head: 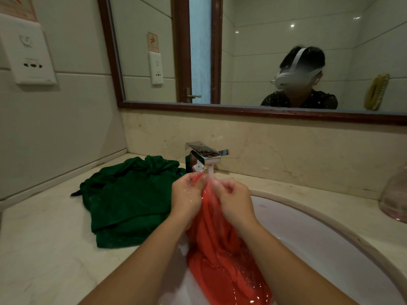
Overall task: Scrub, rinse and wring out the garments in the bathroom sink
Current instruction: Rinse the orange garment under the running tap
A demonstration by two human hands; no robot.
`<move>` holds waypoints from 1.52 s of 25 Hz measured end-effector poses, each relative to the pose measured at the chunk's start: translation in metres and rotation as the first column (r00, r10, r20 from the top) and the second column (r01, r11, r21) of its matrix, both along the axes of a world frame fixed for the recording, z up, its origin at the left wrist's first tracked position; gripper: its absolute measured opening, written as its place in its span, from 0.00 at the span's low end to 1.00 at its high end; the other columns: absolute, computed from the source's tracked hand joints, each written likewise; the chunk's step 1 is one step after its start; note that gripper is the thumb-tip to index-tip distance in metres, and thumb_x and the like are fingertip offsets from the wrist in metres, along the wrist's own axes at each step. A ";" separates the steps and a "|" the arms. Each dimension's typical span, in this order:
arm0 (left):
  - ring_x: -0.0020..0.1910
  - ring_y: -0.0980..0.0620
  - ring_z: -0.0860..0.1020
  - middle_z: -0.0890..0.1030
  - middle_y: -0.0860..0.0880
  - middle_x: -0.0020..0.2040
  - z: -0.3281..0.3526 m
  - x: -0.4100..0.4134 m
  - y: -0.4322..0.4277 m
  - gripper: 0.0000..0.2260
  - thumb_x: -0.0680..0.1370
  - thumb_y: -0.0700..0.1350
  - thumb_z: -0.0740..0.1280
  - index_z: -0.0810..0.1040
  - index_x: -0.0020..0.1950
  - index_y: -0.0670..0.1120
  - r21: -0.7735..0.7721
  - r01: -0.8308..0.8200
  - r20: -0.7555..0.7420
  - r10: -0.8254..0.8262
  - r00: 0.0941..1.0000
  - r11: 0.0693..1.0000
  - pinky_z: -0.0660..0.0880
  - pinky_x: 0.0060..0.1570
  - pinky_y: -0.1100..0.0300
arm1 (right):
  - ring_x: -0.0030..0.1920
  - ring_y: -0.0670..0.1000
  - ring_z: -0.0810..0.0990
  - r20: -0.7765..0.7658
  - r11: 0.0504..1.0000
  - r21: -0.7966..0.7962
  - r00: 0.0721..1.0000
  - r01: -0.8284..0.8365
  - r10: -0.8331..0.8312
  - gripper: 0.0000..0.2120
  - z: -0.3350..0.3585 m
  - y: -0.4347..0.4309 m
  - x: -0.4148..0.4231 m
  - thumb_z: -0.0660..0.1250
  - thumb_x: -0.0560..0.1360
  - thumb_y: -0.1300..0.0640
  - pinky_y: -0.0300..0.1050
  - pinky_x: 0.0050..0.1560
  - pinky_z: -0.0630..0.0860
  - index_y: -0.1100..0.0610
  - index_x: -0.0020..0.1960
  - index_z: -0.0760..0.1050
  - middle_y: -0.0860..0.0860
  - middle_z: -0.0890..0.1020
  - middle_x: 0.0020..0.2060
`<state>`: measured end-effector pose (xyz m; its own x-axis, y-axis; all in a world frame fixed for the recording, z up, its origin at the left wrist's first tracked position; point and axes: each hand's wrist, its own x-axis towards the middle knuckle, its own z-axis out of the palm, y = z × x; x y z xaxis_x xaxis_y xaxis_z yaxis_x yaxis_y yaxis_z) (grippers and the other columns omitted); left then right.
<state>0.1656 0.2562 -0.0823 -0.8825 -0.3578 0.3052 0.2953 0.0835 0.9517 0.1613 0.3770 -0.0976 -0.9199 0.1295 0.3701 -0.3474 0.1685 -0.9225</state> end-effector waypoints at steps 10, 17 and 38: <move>0.44 0.55 0.85 0.87 0.51 0.43 0.000 0.008 0.003 0.08 0.72 0.47 0.79 0.85 0.49 0.51 0.011 0.121 0.015 -0.121 0.993 0.993 0.80 0.44 0.64 | 0.43 0.39 0.82 -0.102 0.997 -0.040 0.992 0.070 -0.074 0.07 0.006 0.004 0.002 0.69 0.80 0.58 0.32 0.45 0.74 0.50 0.46 0.83 0.42 0.85 0.40; 0.45 0.53 0.84 0.86 0.49 0.46 0.002 -0.001 0.002 0.05 0.78 0.40 0.72 0.84 0.53 0.47 0.031 -0.001 0.061 -0.001 0.998 1.000 0.79 0.46 0.63 | 0.45 0.48 0.85 -0.018 0.997 -0.052 0.998 -0.059 0.058 0.05 -0.002 -0.003 0.000 0.68 0.80 0.58 0.46 0.48 0.80 0.52 0.50 0.83 0.49 0.87 0.42; 0.45 0.53 0.84 0.86 0.49 0.47 0.000 0.004 0.001 0.06 0.78 0.43 0.73 0.85 0.54 0.46 -0.021 -0.002 0.018 0.002 1.000 1.000 0.79 0.42 0.66 | 0.46 0.43 0.83 -0.081 1.000 -0.018 0.997 0.006 -0.007 0.08 0.002 -0.001 -0.001 0.68 0.80 0.61 0.38 0.48 0.77 0.49 0.48 0.82 0.45 0.85 0.43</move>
<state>0.1694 0.2575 -0.0822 -0.8872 -0.3531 0.2970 0.2781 0.1044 0.9549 0.1601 0.3763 -0.0958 -0.8863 0.1427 0.4406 -0.4198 0.1545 -0.8944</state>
